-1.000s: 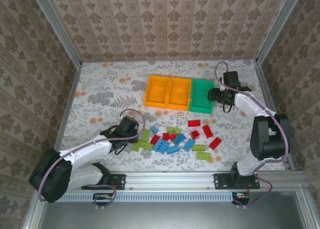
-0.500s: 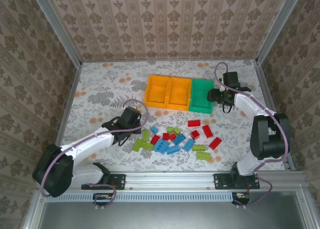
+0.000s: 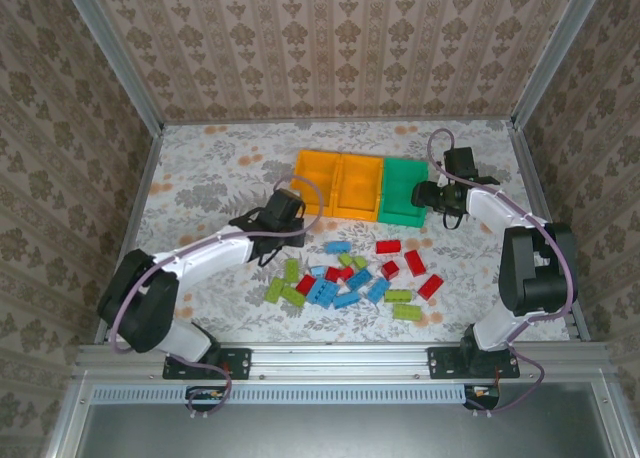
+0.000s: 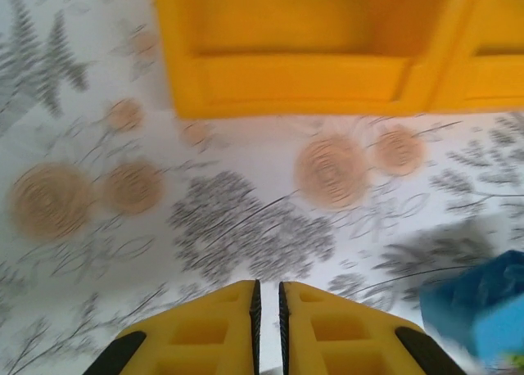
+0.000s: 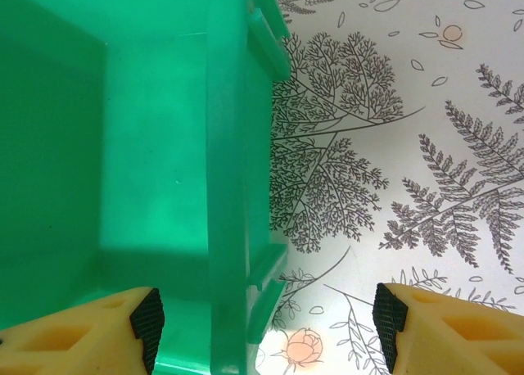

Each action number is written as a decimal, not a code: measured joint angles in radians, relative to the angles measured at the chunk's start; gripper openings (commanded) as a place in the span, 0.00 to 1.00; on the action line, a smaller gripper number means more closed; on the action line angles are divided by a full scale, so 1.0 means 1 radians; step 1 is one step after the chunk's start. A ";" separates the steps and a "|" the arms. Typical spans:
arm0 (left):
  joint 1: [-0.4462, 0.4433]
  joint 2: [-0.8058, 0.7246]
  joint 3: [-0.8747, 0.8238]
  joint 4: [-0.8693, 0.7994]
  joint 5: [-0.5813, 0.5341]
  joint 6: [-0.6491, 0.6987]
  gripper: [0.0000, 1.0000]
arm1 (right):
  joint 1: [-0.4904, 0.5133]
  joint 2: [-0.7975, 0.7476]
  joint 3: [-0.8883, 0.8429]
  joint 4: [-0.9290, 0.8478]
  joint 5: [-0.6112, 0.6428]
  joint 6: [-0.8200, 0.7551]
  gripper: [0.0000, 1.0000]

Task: Sort the legos into containers by color

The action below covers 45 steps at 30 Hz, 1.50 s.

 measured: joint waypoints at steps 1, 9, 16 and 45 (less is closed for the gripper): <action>-0.012 0.020 0.035 -0.001 0.004 0.008 0.17 | 0.000 0.000 0.000 0.002 -0.001 0.002 0.72; -0.051 0.136 0.253 0.044 0.042 0.051 0.21 | 0.000 -0.004 -0.007 0.002 -0.006 0.023 0.76; -0.022 0.128 0.207 0.045 0.059 0.053 0.52 | 0.103 -0.125 -0.039 -0.032 0.024 0.030 0.78; 0.181 -0.305 -0.287 0.043 0.050 0.021 1.00 | 0.553 0.177 0.184 -0.246 0.089 0.347 0.72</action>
